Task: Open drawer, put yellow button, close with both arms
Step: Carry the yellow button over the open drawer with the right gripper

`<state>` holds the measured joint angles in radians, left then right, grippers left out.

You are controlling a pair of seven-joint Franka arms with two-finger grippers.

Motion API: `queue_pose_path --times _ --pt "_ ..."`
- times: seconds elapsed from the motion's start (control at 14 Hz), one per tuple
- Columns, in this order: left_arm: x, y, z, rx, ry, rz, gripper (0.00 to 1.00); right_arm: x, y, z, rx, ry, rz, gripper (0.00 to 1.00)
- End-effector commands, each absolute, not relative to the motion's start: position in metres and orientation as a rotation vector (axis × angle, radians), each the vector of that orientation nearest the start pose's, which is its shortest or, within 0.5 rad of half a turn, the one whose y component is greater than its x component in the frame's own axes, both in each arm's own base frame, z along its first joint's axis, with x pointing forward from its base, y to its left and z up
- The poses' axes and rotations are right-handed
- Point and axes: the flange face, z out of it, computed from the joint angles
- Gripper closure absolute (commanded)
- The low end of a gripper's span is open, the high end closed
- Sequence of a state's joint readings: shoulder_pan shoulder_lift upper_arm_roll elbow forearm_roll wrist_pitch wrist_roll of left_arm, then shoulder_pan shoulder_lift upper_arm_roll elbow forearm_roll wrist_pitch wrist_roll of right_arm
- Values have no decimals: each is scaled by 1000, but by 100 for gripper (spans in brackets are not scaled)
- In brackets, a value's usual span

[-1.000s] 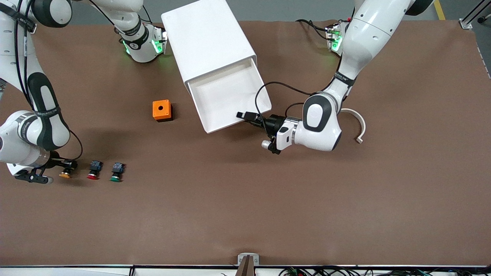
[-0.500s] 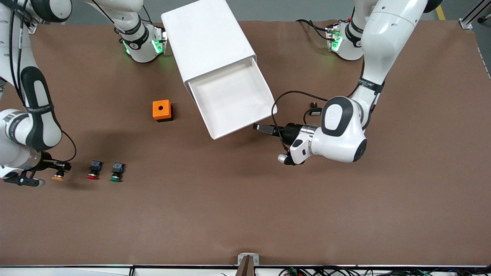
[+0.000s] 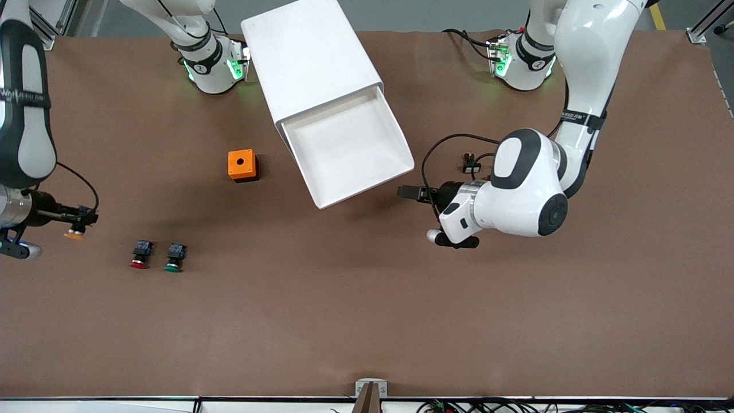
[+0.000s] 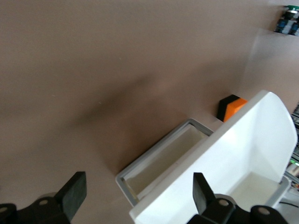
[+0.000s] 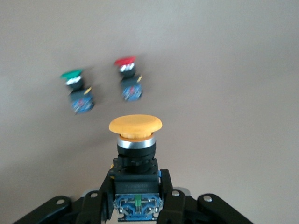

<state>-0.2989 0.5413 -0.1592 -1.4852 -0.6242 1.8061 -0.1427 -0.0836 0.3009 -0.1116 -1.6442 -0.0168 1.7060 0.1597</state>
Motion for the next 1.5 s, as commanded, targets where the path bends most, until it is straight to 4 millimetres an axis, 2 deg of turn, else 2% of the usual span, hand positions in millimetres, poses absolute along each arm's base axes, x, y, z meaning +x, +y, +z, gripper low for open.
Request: queue_pose_path --times 0.0,0.14,0.29,0.36,0.5,0.64,0.79,1.07,1.21,1.36,1.43 --pt "606 -313 378 2554 -95 -494 0 593 -59 472 -3137 691 433 72" --pt "606 -314 381 2562 -63 -499 0 579 -11 500 -3125 783 442 72" --pt "607 -311 381 2611 -50 -492 0 566 42 519 -3119 923 456 72" --pt "609 -309 386 2657 -58 -456 0 558 75 522 -3099 999 486 72" --pt "613 -304 392 2770 -22 -408 0 546 123 536 -2938 1152 556 72" --pt "616 -301 394 2919 -121 -327 0 535 175 544 -2807 1284 618 72" --pt "619 -293 393 3053 -186 -260 0 521 228 544 -2805 1346 590 72" --pt "630 -277 397 3066 -51 -215 0 487 328 541 -2725 1513 466 73" --pt "637 -269 399 3065 46 -194 0 476 369 529 -2679 1575 422 73" --pt "640 -270 395 3059 203 -175 0 469 400 512 -2654 1599 393 73" --pt "644 -264 387 3072 222 -175 0 467 415 502 -2632 1622 377 73"
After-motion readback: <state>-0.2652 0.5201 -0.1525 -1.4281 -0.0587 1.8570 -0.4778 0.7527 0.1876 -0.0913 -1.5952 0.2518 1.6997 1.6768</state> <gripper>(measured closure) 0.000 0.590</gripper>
